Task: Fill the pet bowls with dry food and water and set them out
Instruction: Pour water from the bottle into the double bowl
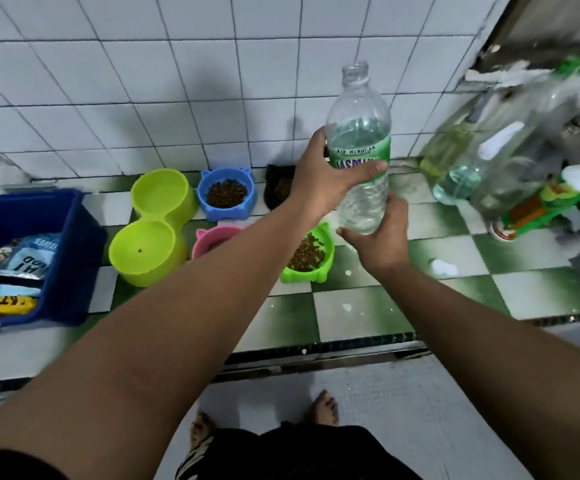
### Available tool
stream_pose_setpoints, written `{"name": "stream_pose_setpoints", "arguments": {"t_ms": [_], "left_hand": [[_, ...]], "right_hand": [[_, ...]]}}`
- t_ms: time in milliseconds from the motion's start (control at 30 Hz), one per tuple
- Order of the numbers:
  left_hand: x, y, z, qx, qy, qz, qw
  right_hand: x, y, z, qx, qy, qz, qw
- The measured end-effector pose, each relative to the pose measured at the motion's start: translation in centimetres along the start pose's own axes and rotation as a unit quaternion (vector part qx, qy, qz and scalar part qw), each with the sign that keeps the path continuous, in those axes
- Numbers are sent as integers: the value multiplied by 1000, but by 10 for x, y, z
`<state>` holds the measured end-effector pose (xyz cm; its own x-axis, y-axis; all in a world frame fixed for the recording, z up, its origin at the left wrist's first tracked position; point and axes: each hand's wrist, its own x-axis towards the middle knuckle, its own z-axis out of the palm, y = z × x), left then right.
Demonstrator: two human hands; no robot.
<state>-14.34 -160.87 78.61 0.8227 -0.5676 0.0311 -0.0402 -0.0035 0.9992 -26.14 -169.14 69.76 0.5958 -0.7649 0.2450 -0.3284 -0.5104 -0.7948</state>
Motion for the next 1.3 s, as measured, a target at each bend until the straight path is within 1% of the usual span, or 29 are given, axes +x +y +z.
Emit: {"name": "stream_pose_setpoints", "arguments": {"t_ms": [233, 367, 467, 567, 633, 700, 833, 867, 900, 933, 1000, 1067, 1133, 1200, 1233, 1300], "left_hand": [[16, -6, 90, 103, -85, 28, 991], [29, -17, 130, 139, -143, 27, 980], [37, -26, 149, 160, -176, 29, 971], [42, -29, 161, 168, -191, 36, 967], [44, -30, 167, 165, -216, 39, 962], [45, -32, 169, 168, -242, 51, 954], [47, -41, 168, 156, -256, 49, 953], [48, -44, 166, 150, -256, 50, 953], [48, -46, 165, 145, -257, 52, 954], [49, -47, 165, 141, -258, 52, 955], [50, -49, 165, 137, -262, 50, 954], [50, -51, 166, 132, -260, 51, 955], [50, -53, 167, 122, -257, 51, 957], [50, -58, 168, 108, -256, 45, 960], [50, -60, 169, 101, -258, 40, 960], [51, -62, 169, 89, -259, 32, 961]], "right_hand": [[15, 62, -47, -31, 24, 84, 996], [25, 99, -77, -93, -6, 136, 986], [22, 127, -98, -177, -42, 147, 972], [12, 144, -102, -270, -107, 152, 945], [8, 153, -96, -315, -146, 146, 926], [4, 158, -90, -329, -160, 147, 919], [3, 169, -90, -327, -162, 128, 922], [5, 171, -92, -314, -159, 117, 929], [7, 170, -97, -287, -142, 109, 941], [9, 168, -103, -244, -108, 101, 958], [17, 152, -117, -144, 9, 95, 985], [32, 124, -135, -54, 144, 85, 984], [54, 89, -155, 10, 247, 54, 968], [76, 54, -172, 63, 290, 4, 955], [85, 39, -177, 93, 292, -18, 952], [98, 17, -181, 131, 265, -55, 954]]}}
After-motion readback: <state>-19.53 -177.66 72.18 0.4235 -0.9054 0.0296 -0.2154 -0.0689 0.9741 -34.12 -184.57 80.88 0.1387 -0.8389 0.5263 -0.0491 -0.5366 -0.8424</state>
